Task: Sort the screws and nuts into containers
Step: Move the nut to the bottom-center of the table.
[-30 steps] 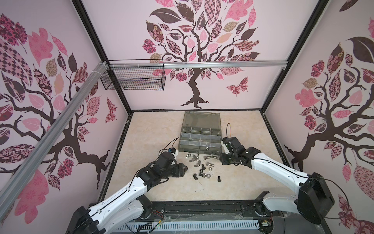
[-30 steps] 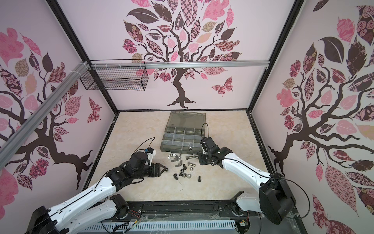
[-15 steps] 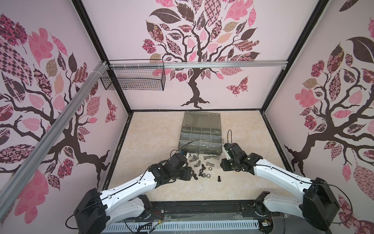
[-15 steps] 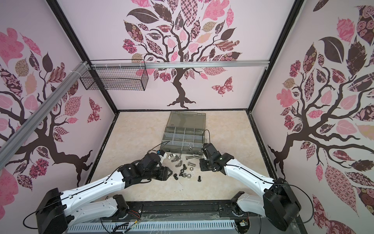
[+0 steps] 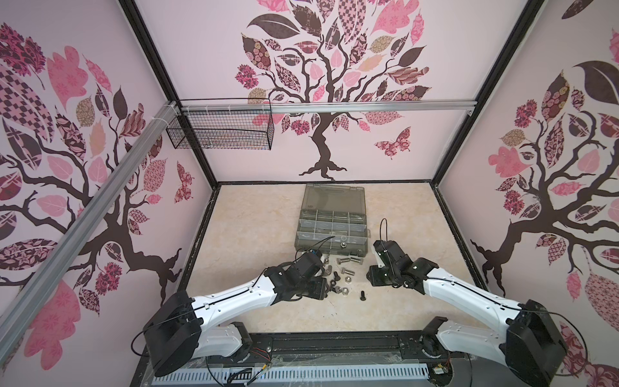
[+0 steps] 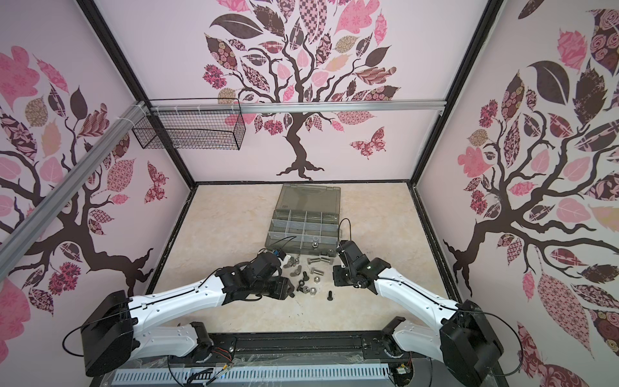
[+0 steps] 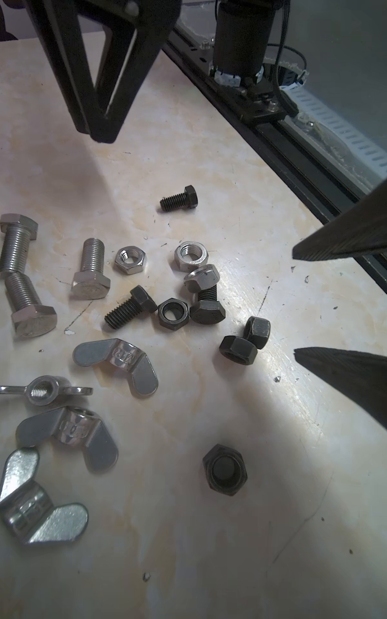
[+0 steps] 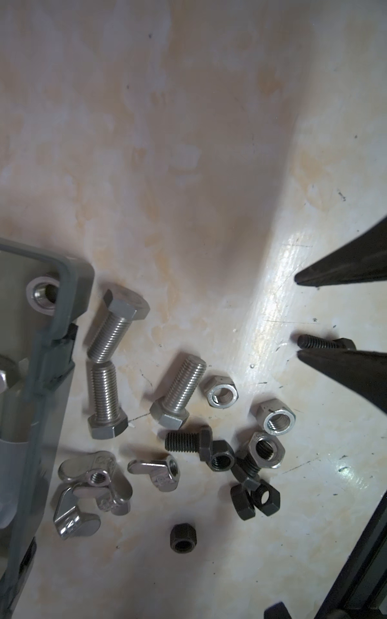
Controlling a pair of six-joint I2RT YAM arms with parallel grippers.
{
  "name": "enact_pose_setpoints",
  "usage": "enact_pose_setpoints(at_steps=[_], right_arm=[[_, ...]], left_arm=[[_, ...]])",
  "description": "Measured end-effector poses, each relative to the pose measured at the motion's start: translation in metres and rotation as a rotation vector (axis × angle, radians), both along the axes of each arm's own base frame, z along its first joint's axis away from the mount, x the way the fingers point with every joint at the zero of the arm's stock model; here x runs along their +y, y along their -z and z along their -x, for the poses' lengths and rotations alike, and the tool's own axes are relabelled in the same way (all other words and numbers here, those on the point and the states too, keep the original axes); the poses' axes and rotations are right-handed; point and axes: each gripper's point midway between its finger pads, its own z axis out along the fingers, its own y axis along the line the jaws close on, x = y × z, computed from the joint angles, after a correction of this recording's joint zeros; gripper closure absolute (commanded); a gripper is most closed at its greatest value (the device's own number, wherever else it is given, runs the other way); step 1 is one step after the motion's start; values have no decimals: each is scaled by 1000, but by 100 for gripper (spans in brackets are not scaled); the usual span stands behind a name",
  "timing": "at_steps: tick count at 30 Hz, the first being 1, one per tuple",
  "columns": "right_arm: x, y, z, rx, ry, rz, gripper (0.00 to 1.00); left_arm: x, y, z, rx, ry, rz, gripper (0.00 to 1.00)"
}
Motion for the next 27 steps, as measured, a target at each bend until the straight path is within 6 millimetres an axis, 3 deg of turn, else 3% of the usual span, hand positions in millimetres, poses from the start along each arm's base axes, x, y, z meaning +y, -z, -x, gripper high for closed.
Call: enact_pose_setpoints(at_steps=[12, 27], right_arm=[[0, -10, 1, -34, 2, -27, 65], [-6, -7, 9, -39, 26, -47, 65]], left_arm=[[-32, 16, 1, 47, 40, 1, 55], [-49, 39, -2, 89, 46, -8, 57]])
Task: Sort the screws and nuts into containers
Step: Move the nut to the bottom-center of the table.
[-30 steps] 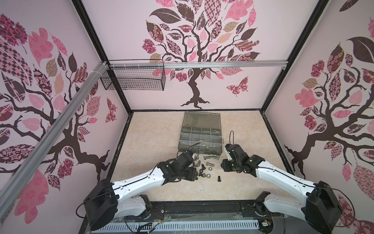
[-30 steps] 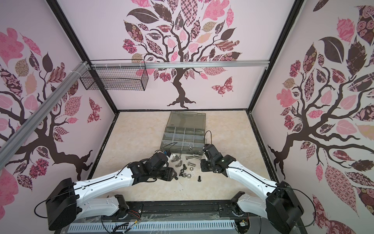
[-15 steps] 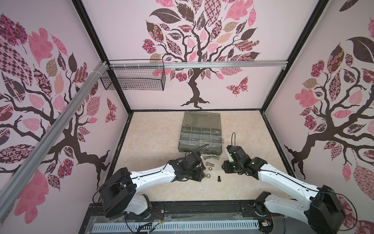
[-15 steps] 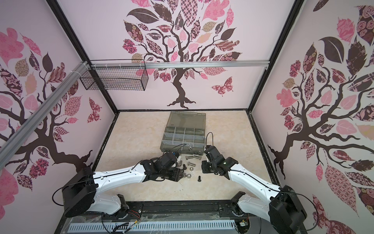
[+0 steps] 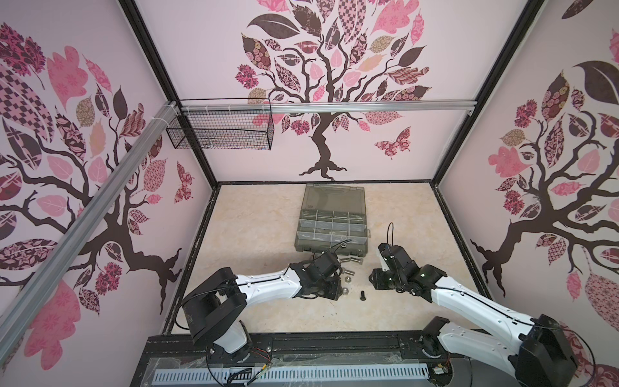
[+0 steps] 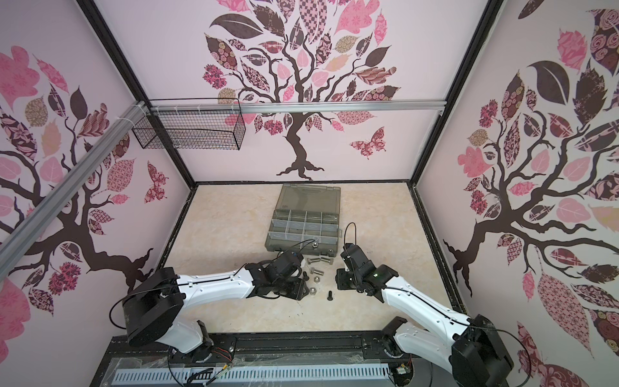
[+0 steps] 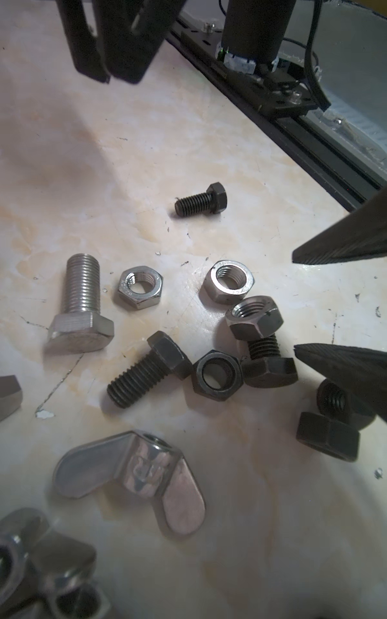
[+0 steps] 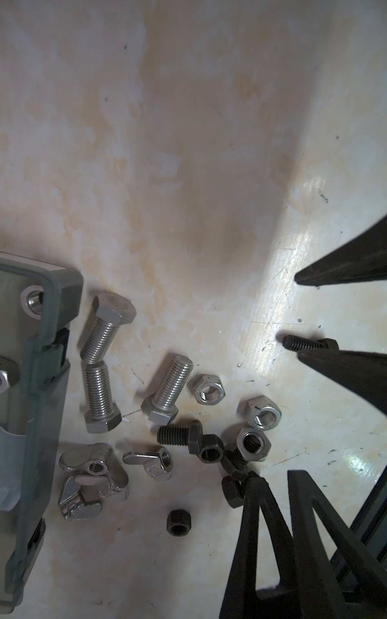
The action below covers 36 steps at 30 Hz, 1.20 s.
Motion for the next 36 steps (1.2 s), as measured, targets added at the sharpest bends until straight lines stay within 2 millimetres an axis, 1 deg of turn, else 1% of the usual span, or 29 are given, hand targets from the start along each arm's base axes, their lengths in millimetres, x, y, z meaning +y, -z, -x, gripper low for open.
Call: enact_pose_setpoints(at_steps=[7, 15, 18, 24, 33, 36], right_arm=[[0, -3, 1, -8, 7, -11, 65], [0, -5, 0, -12, 14, -20, 65], [0, -5, 0, -14, 15, -22, 65], [0, -6, 0, -15, 16, -23, 65], [-1, -8, 0, -25, 18, -27, 65], [-1, -9, 0, -26, 18, -28, 65]], left_arm=[[-6, 5, -3, 8, 2, -7, 59], [-20, -1, -11, -2, 8, 12, 61], [-25, 0, -13, 2, 12, 16, 62], [-23, 5, -11, 10, 22, -2, 62], [-15, 3, -16, -22, 28, -66, 63], [-16, 1, -16, -34, 39, -81, 63]])
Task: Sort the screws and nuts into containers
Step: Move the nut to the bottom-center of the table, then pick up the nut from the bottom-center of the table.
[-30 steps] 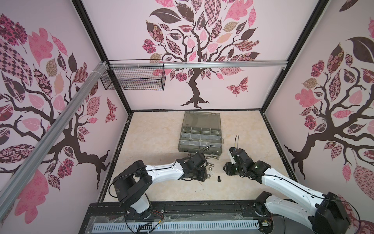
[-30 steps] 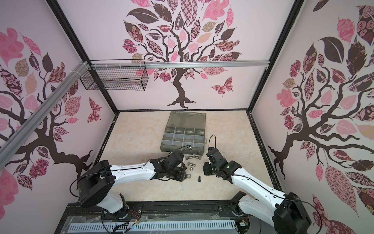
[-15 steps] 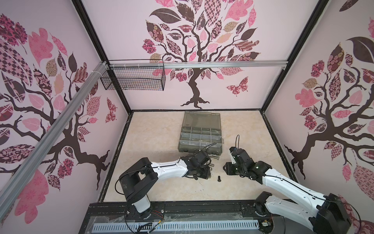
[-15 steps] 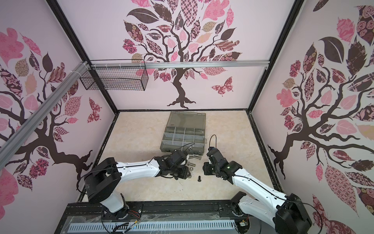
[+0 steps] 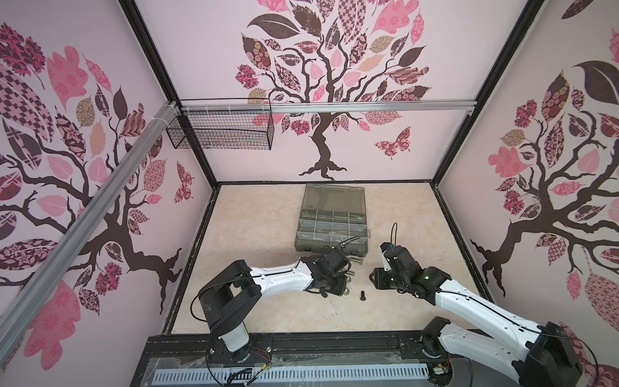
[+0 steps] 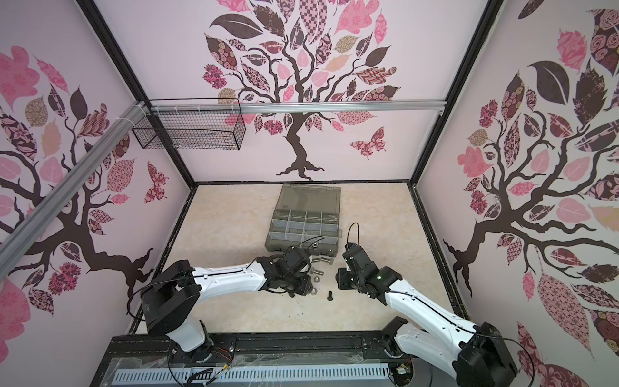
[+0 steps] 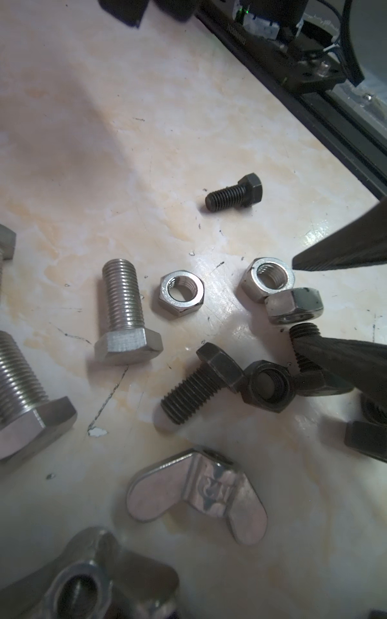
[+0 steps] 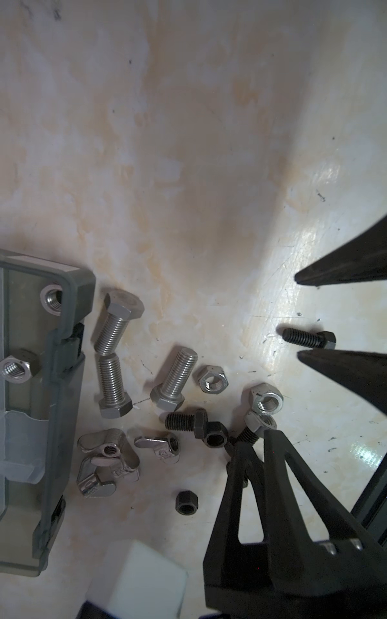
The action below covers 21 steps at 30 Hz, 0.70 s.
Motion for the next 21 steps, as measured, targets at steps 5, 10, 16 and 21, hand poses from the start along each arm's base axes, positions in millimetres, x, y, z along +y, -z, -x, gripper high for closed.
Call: enact_pose_setpoints(at_steps=[5, 10, 16, 21], right_arm=[[-1, 0, 1, 4, 0, 3, 65], [-2, 1, 2, 8, 0, 6, 65], [-2, 1, 2, 7, 2, 9, 65], [-2, 1, 2, 7, 2, 9, 65]], left_arm=[[-1, -1, 3, -7, 17, -14, 67], [-5, 1, 2, -11, 30, -27, 68], [-5, 8, 3, -8, 40, -55, 70], [-8, 12, 1, -18, 56, -79, 73]])
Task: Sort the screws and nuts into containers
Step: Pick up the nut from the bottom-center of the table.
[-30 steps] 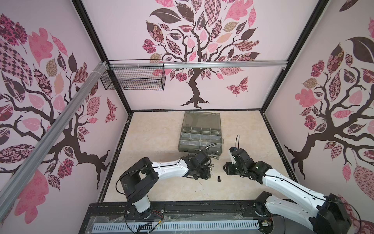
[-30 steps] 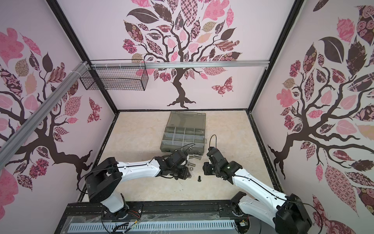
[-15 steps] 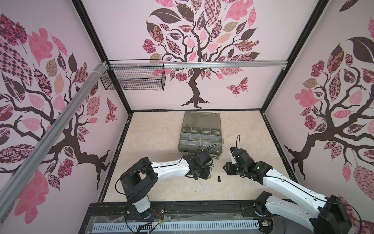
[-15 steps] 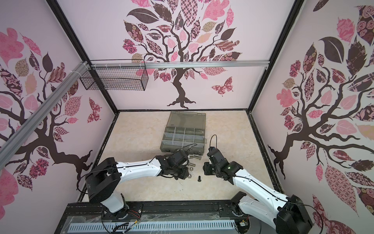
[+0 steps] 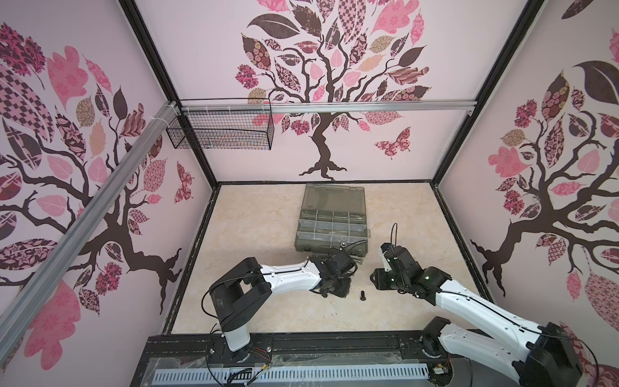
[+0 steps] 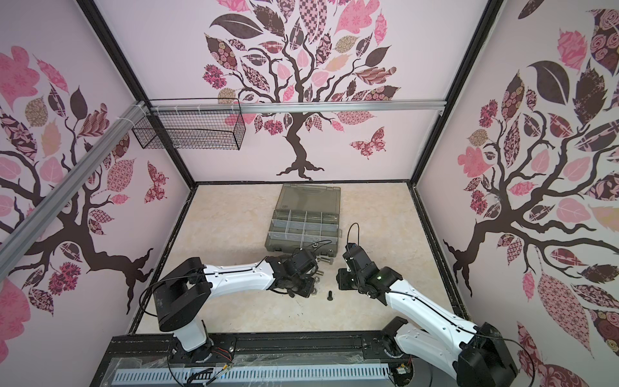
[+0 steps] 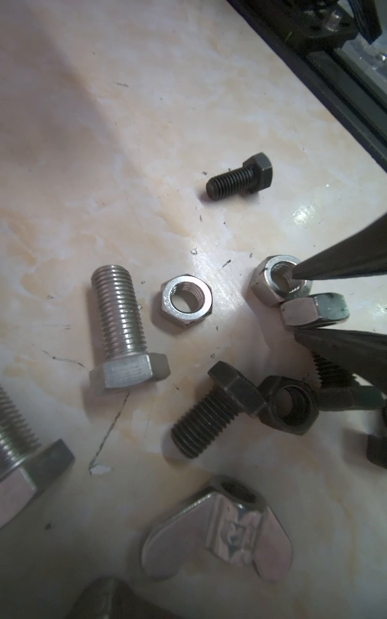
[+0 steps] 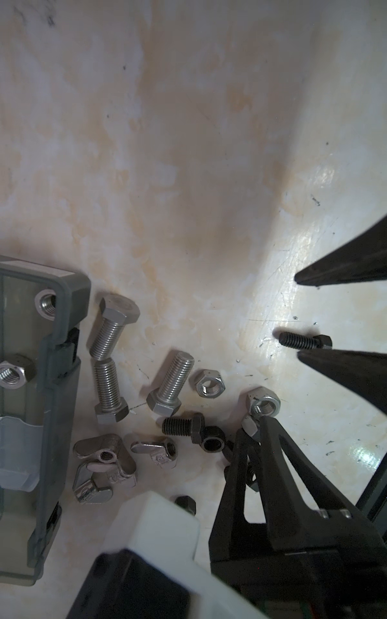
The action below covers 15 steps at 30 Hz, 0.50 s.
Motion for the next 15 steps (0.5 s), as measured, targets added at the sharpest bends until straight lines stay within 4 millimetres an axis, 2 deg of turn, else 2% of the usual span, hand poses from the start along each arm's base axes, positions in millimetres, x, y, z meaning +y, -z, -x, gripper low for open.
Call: enact_pose_setpoints(at_steps=[15], right_arm=[[0, -2, 0, -6, -1, -5, 68]], left_arm=[[1, -1, -3, -26, 6, -24, 89]])
